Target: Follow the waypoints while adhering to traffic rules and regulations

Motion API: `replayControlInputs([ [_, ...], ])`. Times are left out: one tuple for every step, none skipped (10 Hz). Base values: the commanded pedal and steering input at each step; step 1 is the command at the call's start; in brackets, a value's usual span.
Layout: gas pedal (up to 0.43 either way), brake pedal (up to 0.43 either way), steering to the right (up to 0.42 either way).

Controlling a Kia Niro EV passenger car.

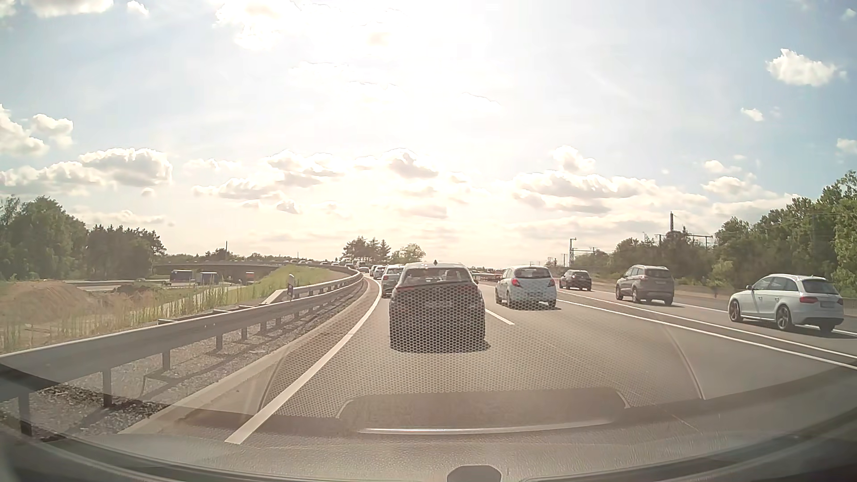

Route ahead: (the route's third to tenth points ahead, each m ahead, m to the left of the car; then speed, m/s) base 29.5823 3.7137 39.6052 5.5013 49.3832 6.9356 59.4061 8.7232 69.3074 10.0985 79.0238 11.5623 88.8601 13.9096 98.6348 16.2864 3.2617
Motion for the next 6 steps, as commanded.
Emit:
replayControlInputs([
  [0.118, 0.000, -0.022],
  [0.118, 0.000, -0.019],
  [0.118, 0.000, -0.018],
  [0.118, 0.000, -0.018],
  [0.118, 0.000, -0.017],
  [0.118, 0.000, -0.015],
])
